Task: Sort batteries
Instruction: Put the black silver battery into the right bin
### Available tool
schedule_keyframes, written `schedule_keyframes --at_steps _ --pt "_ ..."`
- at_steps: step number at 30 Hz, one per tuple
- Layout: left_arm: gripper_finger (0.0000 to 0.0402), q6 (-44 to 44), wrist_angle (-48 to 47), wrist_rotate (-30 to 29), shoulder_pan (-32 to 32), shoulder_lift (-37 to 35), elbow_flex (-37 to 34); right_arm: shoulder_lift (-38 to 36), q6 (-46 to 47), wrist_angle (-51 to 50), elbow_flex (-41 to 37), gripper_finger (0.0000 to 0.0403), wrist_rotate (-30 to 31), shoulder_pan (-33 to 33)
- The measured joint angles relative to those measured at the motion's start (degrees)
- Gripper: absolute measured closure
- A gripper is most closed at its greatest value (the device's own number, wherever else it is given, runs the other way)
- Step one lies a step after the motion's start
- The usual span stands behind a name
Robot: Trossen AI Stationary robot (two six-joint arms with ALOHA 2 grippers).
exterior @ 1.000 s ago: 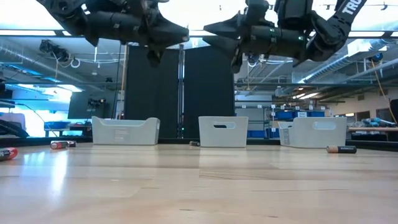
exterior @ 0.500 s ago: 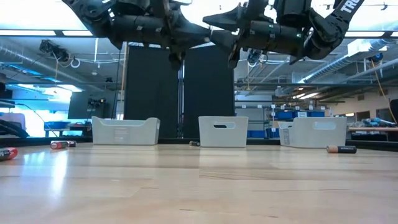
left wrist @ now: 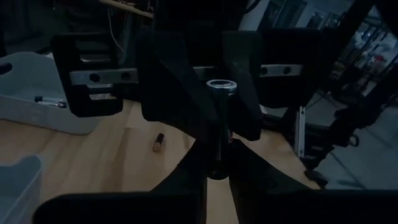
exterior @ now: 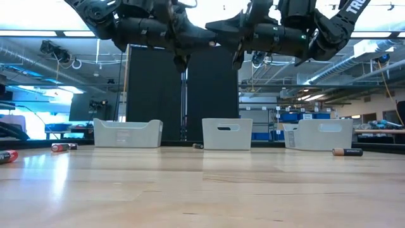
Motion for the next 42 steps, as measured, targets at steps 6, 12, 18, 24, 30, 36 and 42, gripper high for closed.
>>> schedule_keyframes --at_steps 6,12,18,24,30,36,42 --pt "0.0305 5.24 -0.99 -2.01 0.0 -0.07 0.01 -1.99 -2.18 -2.64 0.0 0.034 -0.11 -0.85" --pt "0.0262 16.2 -7.65 -15.29 0.12 -1.67 -0.13 -9.19 -4.67 -13.19 0.02 0.034 0.17 -4.11" --pt "0.0257 19.08 -14.97 -19.69 0.02 -6.32 -0.13 -20.63 -9.51 -37.83 0.02 0.034 9.08 -10.35" --pt "0.0256 19.18 -12.68 -17.61 -0.09 -7.54 -2.6 -26.32 -9.71 -60.11 0.02 0.034 19.58 -19.37" --pt "0.0256 18.74 -6.65 -16.98 0.15 -7.54 -8.31 -24.35 -6.34 -73.26 0.02 0.034 22.69 -29.58" --pt "0.0256 17.32 -5.14 -17.15 0.15 -7.55 -10.49 -18.34 -6.01 -78.01 0.02 0.034 24.12 -36.71" --pt "0.0255 17.32 -5.12 -17.19 0.15 -7.54 -10.51 -11.2 -5.99 -79.56 0.02 0.034 25.14 -40.75"
